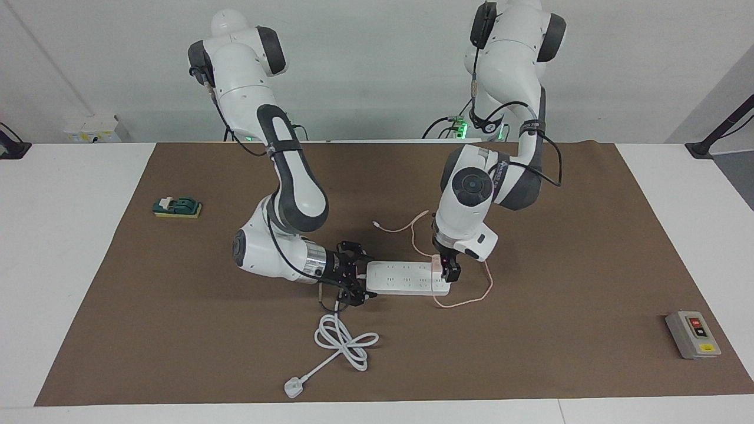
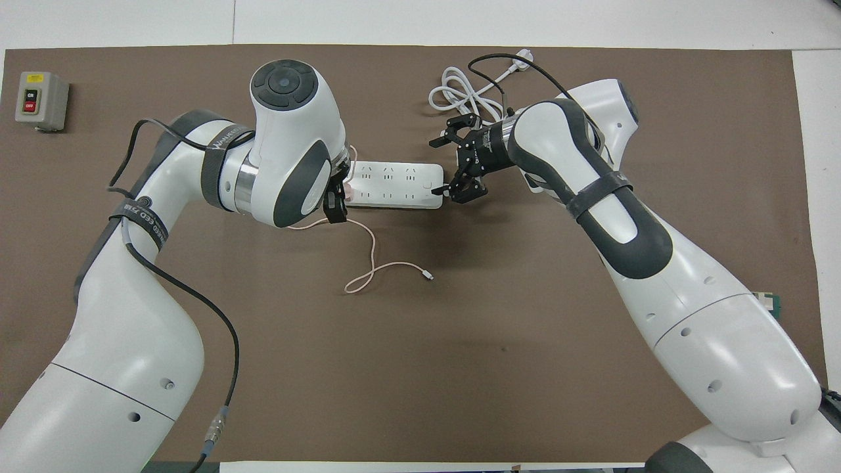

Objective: Unplug charger and place it aside

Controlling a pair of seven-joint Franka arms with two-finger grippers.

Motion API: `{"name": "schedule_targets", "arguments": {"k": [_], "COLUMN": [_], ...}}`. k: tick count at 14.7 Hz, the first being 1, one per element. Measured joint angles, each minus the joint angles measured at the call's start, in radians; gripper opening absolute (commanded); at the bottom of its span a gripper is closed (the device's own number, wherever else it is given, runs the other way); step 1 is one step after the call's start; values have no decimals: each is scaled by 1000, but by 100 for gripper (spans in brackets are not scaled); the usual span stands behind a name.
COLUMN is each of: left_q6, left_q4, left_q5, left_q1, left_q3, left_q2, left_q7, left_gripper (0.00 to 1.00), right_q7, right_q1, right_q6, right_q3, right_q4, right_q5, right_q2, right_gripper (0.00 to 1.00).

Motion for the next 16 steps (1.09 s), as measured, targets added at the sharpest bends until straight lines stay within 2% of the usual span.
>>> {"name": "schedule_targets", "arguments": {"k": [5,8,16], "left_q6": [25,40,105], "left_q4": [-40,-59,-67], "left_q5": [0,1,3], "left_q1": [-4,-4,-4], "left_q3": [0,0,4], "left_q2": [-9,-18,-23], "left_q7": [-1,-1,36], "left_gripper": [99,94,94], "right_q7": [-10,-34,-84], "right_q1": [59,58,58], "right_q6": [25,25,42], "right_q3": [0,-1,-1], "right_q4": [27,30,23], "right_q5": [2,2,4], "right_q2": [27,27,33], "right_gripper": [100,100,100]}}
